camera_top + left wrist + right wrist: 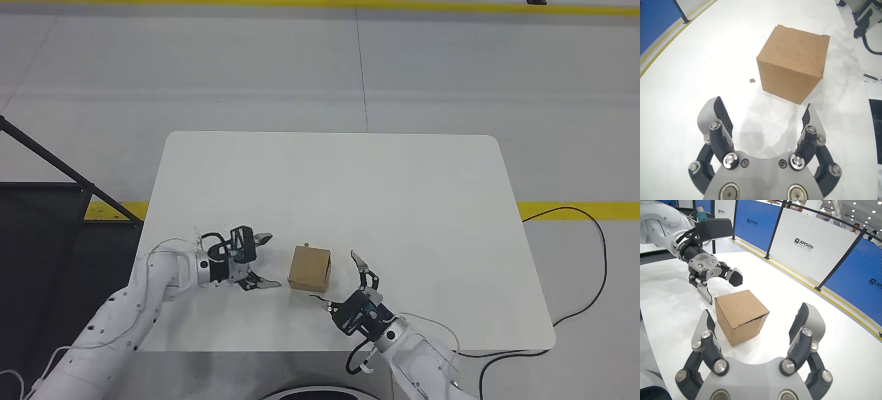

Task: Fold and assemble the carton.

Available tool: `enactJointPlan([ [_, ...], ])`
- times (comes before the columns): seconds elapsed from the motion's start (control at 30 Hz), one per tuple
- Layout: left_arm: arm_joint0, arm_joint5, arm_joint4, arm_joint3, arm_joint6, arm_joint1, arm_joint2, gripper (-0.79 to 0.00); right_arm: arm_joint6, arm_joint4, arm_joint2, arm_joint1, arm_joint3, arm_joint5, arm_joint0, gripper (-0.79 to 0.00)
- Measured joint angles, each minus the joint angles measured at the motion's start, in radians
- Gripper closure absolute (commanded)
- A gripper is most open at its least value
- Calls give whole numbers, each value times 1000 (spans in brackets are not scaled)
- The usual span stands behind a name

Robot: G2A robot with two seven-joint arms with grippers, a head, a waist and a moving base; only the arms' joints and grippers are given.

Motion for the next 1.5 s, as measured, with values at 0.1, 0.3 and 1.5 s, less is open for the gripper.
enactJointPlan([
  [0.1, 11, 41, 11, 0, 23, -3, 12, -785, -28, 38, 7, 0, 12, 2, -11, -785],
  [0.3, 18, 110, -10, -4, 36, -15, 43, -785, -67, 57, 24, 5, 52, -11, -31, -785],
  [1.5, -18, 161, -100, 36, 23, -43, 89, -785, -52, 95, 13, 2, 130, -28, 5, -785],
])
